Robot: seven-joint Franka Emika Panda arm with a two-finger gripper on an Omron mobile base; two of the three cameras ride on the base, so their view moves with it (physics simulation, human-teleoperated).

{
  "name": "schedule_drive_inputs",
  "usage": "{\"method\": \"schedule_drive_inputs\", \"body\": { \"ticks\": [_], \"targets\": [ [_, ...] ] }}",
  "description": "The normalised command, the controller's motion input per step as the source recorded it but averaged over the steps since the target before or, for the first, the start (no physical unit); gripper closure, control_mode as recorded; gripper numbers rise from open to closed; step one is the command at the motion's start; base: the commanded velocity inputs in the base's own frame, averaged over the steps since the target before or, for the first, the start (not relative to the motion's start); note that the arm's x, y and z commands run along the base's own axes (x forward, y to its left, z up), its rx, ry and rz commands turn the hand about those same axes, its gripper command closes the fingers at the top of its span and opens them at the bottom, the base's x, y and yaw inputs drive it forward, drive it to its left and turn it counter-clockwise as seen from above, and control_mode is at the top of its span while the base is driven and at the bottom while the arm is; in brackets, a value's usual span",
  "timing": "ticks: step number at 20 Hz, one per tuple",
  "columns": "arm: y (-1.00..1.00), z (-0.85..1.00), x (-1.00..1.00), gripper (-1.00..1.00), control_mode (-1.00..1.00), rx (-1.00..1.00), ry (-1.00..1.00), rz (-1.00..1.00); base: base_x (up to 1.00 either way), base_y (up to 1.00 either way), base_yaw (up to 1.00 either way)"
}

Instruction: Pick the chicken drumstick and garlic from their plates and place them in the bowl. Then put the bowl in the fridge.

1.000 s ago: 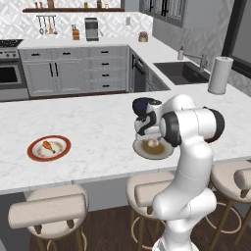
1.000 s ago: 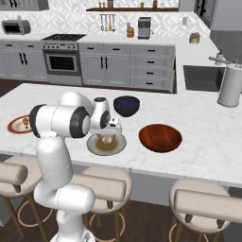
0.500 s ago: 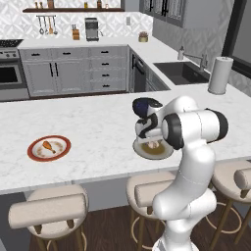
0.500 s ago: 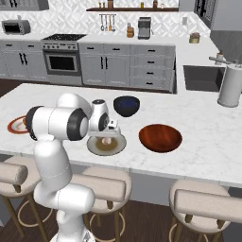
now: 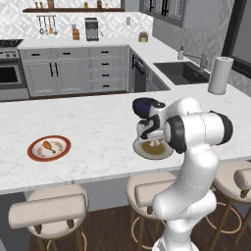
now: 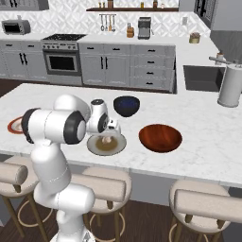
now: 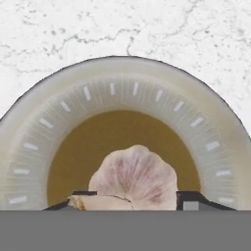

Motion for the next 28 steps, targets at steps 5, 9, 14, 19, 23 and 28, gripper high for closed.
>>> {"method": "schedule_drive_inputs", "body": {
  "ticks": [5,9,14,19,23,28],
  "targets": [
    [-0.59,0.92,0.00,1.00,-1.00,0.00,0.01,-0.05,0.00,0.00,0.00],
    [-0.69,0.96,0.00,1.00,-1.00,0.00,0.02,-0.10,0.00,0.00,0.00],
    [-0.95,0.46,0.10,1.00,-1.00,0.00,0.10,-0.10,0.00,0.00,0.00],
    [-1.00,0.13,0.20,1.00,-1.00,0.00,0.11,-0.12,0.00,0.00,0.00],
    [-0.98,-0.17,0.27,1.00,-1.00,0.00,0.03,-0.11,0.00,0.00,0.00],
    [-0.59,-0.23,0.29,1.00,-1.00,0.05,0.06,-0.09,0.00,0.00,0.00]
  ]
}}
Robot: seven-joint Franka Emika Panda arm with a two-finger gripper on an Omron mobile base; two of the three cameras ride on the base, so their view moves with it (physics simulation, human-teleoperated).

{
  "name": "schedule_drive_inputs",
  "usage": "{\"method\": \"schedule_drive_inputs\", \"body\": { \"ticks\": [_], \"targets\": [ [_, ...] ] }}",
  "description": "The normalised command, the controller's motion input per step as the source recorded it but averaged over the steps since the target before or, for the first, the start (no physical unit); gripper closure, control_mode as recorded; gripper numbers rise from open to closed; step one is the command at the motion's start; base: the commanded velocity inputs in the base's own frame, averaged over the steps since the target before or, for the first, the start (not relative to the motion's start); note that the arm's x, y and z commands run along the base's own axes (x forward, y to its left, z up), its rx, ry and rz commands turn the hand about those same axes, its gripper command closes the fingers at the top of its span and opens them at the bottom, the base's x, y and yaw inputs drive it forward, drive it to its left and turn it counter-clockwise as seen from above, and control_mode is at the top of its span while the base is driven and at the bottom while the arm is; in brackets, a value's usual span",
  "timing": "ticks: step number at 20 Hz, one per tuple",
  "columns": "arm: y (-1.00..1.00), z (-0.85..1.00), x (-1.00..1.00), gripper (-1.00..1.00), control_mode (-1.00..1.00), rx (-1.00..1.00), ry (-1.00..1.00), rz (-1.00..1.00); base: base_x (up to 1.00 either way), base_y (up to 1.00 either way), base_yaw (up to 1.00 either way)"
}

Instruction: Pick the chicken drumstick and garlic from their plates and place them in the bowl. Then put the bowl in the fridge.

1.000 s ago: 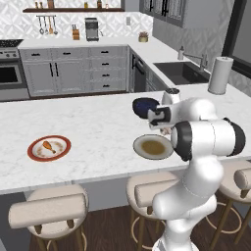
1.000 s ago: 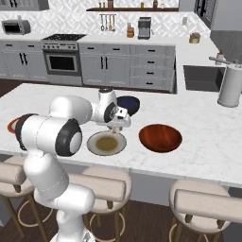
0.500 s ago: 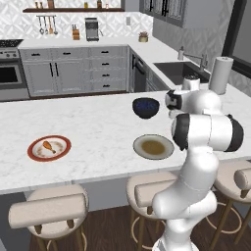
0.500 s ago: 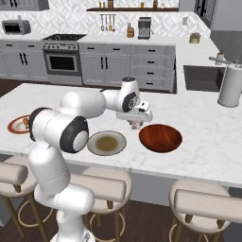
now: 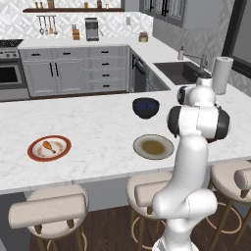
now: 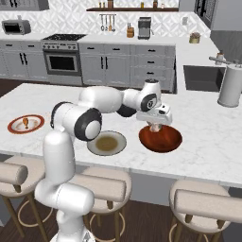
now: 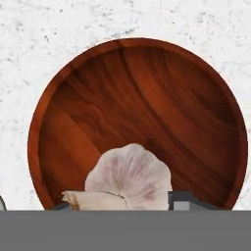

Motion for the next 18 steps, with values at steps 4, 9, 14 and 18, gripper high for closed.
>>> {"method": "schedule_drive_inputs", "body": {
  "ticks": [4,9,14,18],
  "targets": [
    [-0.24,-0.63,0.00,1.00,-1.00,0.00,0.00,-0.05,0.00,0.00,0.00],
    [-0.04,-0.55,0.00,1.00,-1.00,0.00,-0.02,0.00,0.00,0.00,0.00],
    [0.00,-0.31,0.00,-1.00,-1.00,0.01,0.00,0.00,0.00,0.00,0.00],
    [0.00,-0.02,0.00,-1.00,-1.00,0.00,0.00,0.00,0.00,0.00,0.00]
  ]
}}
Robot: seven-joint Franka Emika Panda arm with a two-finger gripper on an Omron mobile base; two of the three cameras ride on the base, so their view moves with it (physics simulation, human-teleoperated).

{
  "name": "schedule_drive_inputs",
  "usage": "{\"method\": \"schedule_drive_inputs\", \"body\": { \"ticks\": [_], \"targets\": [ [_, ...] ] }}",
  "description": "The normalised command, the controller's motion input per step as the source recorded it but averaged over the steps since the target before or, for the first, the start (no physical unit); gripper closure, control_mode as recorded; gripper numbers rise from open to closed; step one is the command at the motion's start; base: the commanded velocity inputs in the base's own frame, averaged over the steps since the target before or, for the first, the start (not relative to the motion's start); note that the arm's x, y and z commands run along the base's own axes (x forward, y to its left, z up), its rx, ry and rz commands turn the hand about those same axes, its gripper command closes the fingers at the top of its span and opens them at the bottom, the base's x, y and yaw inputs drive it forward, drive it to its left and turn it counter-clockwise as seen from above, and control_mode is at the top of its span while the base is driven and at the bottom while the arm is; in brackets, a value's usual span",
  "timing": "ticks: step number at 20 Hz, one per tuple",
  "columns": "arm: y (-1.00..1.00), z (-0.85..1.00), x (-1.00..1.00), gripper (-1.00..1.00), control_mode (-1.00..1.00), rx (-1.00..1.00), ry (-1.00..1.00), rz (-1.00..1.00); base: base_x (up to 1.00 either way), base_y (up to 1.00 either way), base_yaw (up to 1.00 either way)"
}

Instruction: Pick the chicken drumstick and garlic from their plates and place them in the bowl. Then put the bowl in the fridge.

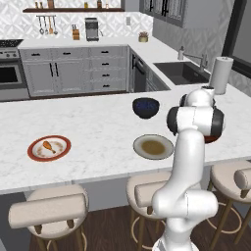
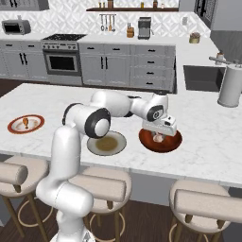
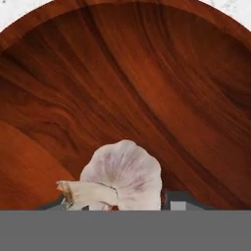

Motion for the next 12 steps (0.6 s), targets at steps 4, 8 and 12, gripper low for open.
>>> {"method": "schedule_drive_inputs", "body": {
  "ticks": [4,8,12],
  "targets": [
    [0.00,0.02,0.00,-1.00,-1.00,0.00,0.00,0.00,0.00,0.00,0.00],
    [0.00,0.30,0.00,-1.00,-1.00,-0.10,0.00,0.00,0.00,0.00,0.00],
    [0.07,0.66,-0.14,-1.00,-1.00,-0.08,-0.01,0.00,0.00,0.00,0.00]
  ]
}}
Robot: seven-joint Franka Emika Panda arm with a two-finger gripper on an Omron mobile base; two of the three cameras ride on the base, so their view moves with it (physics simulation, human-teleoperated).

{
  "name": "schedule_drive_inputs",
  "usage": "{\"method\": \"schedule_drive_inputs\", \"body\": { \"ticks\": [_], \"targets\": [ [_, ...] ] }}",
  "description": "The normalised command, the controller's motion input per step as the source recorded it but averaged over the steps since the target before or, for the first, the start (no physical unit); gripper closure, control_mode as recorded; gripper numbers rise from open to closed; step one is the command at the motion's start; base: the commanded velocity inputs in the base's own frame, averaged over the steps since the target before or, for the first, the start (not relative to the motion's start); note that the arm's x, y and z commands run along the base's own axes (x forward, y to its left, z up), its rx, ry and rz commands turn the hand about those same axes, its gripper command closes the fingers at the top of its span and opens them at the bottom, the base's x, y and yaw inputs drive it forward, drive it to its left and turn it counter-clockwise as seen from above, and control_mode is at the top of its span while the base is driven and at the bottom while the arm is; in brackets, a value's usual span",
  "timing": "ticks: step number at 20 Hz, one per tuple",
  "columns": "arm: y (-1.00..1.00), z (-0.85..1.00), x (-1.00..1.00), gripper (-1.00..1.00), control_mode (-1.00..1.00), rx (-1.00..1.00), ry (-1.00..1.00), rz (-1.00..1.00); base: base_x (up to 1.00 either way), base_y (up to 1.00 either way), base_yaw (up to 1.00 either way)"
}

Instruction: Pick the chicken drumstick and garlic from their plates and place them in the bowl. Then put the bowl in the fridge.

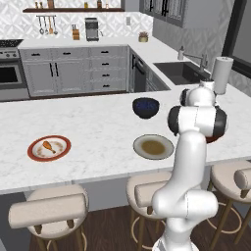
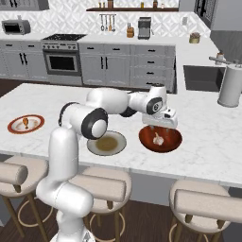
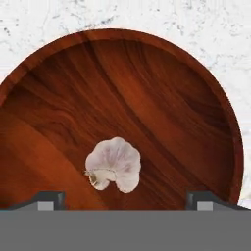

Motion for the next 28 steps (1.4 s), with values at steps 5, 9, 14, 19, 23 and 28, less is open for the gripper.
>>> {"method": "schedule_drive_inputs", "body": {
  "ticks": [5,9,14,19,23,28],
  "targets": [
    [0.66,0.49,-0.65,-1.00,-1.00,-0.02,-0.19,0.03,0.00,0.00,0.00],
    [0.84,0.78,-0.63,-1.00,-1.00,0.00,-0.13,0.06,0.00,0.00,0.00],
    [0.99,0.63,-0.56,-1.00,-1.00,-0.02,-0.07,0.18,0.00,0.00,0.00],
    [0.74,0.40,-0.59,-1.00,-1.00,0.01,0.09,0.08,0.00,0.00,0.00],
    [0.68,0.49,-0.65,-1.00,-1.00,0.00,0.18,0.08,0.00,0.00,0.00],
    [0.95,0.17,-1.00,-1.00,-1.00,0.00,0.01,0.08,0.00,0.00,0.00]
  ]
}}
